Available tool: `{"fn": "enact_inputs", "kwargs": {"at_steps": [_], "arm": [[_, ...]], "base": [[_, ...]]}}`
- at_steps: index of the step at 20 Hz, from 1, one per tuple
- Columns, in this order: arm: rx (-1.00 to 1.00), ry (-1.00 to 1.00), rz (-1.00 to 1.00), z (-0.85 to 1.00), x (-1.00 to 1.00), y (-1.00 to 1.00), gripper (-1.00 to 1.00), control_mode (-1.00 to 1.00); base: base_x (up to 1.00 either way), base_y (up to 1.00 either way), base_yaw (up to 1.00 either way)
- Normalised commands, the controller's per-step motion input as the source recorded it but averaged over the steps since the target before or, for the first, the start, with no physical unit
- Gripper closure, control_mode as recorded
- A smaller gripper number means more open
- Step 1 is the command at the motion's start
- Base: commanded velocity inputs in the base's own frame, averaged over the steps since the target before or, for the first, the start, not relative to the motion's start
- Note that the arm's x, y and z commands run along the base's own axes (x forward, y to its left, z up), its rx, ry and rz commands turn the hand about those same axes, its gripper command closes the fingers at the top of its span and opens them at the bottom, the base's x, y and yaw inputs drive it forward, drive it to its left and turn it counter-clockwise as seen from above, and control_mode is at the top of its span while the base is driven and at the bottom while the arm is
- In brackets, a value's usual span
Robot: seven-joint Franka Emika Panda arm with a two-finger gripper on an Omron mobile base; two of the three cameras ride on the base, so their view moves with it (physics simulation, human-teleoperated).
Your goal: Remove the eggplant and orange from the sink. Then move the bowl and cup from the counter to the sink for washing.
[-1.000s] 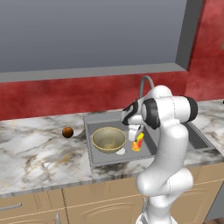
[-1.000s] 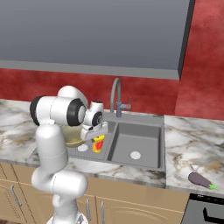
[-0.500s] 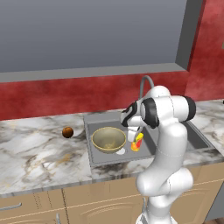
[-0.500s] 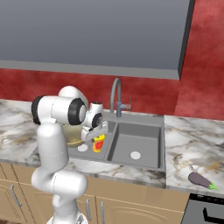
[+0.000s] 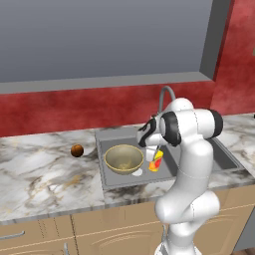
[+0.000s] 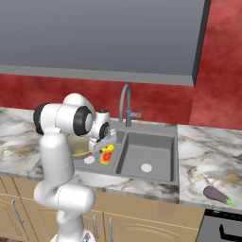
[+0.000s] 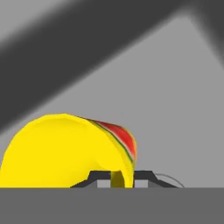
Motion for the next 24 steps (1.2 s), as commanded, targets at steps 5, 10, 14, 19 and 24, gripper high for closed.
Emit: {"fn": "enact_inputs", "kwargs": {"at_steps": [5, 10, 14, 19, 24], "arm": [[-0.07, -0.05, -0.07, -0.14, 0.0, 0.06, 1.0, -1.0], [-0.04, -0.01, -0.09, -0.11, -0.01, 0.08, 1.0, -1.0], [-0.01, 0.0, -0.13, -0.09, -0.05, 0.12, 1.0, -1.0], [0.0, 0.0, -0.15, -0.12, -0.11, 0.16, 1.0, -1.0], [0.0, 0.0, -0.16, -0.17, -0.13, 0.22, 1.0, -1.0]], "base": [[0.0, 0.0, 0.0], [0.0, 0.0, 0.0], [0.0, 0.0, 0.0], [0.0, 0.0, 0.0], [0.0, 0.0, 0.0]]}}
